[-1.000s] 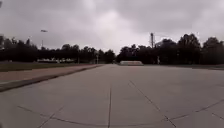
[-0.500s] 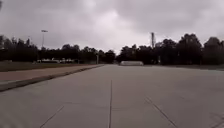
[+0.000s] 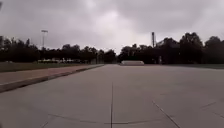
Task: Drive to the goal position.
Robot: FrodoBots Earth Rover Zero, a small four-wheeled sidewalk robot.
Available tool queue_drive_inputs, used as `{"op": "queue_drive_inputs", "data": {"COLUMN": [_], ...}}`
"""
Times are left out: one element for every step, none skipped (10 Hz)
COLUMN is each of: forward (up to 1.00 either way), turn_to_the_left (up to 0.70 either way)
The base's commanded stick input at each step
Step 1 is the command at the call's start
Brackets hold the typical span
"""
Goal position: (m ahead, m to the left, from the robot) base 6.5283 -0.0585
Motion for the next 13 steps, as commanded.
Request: {"op": "queue_drive_inputs", "data": {"forward": [0.70, 0.70, 0.70, 0.70, 0.70, 0.70, 0.70, 0.70, 0.70, 0.70, 0.70, 0.70, 0.70], "turn_to_the_left": [0.00, -0.29, -0.35, -0.08, 0.00, 0.00, 0.00, 0.00, 0.00, 0.00, 0.00, 0.00, 0.00]}}
